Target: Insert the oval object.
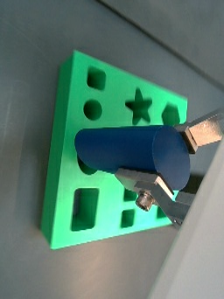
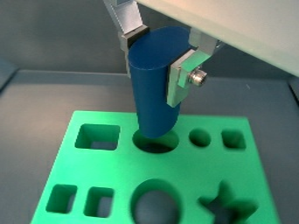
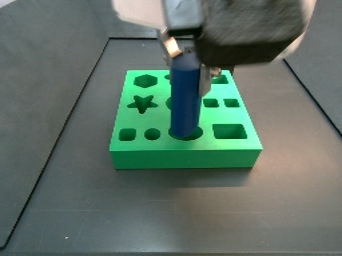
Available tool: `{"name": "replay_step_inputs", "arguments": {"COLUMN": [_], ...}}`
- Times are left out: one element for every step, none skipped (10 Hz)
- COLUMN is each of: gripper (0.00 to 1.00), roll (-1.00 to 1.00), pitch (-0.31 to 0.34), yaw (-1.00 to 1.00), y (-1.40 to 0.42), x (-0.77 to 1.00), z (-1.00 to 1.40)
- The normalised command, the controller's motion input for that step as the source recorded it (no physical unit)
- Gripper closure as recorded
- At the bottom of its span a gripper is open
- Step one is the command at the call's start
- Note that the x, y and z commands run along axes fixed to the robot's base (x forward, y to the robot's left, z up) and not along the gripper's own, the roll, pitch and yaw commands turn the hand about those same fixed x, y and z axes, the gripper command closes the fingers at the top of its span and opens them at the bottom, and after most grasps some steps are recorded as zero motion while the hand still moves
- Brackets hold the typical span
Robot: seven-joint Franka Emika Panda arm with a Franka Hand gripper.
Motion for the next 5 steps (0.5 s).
{"name": "replay_step_inputs", "arguments": {"gripper": [1.0, 1.0, 1.0, 1.0, 1.0], "roll": [0.0, 0.0, 0.0, 0.0, 0.0], "pitch": [0.0, 0.0, 0.0, 0.0, 0.0], "yaw": [-0.97, -1.0, -1.0, -1.0, -1.0], "y": [0.08, 0.0, 0.0, 0.0, 0.0], "x": [0.16, 0.05, 0.0, 0.0, 0.0], "z": [-0.25, -0.25, -0.27, -0.25, -0.24]}}
